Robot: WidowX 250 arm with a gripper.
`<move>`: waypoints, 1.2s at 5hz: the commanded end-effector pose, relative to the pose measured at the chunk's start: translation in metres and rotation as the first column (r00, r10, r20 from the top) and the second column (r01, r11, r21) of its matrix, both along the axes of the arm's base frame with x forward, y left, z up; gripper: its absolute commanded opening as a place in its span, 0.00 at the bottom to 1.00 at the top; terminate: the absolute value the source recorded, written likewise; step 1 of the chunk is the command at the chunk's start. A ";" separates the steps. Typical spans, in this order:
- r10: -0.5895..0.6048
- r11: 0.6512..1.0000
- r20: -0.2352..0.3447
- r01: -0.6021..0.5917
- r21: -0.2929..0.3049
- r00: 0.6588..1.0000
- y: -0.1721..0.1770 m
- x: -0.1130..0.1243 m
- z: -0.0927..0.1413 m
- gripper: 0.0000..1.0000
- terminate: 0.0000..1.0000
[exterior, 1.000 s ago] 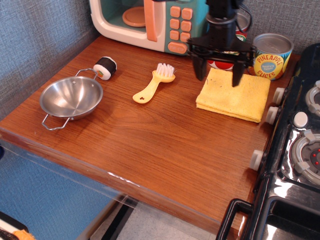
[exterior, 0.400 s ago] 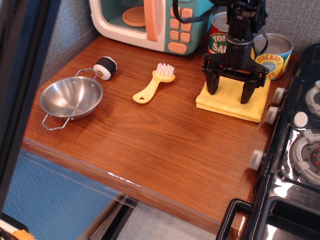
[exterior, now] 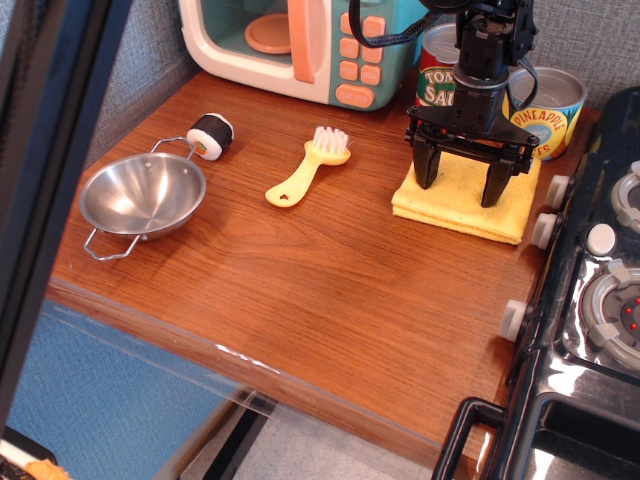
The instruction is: Place the yellow cloth on the front right corner of the table.
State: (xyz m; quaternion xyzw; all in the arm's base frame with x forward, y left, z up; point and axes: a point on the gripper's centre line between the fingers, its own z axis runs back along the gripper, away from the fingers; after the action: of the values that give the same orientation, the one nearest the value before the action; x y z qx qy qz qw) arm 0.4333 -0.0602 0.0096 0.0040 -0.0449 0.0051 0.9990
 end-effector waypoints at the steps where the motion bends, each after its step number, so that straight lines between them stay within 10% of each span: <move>1: -0.037 0.999 -0.039 0.038 0.032 0.999 0.007 -0.029 -0.006 1.00 0.00; 6: -0.215 0.971 -0.106 0.224 0.078 0.971 0.030 -0.165 -0.021 1.00 0.00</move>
State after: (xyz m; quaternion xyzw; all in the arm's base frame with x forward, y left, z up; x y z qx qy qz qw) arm 0.2914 -0.0356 0.0025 0.0346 -0.0439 -0.0784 0.9954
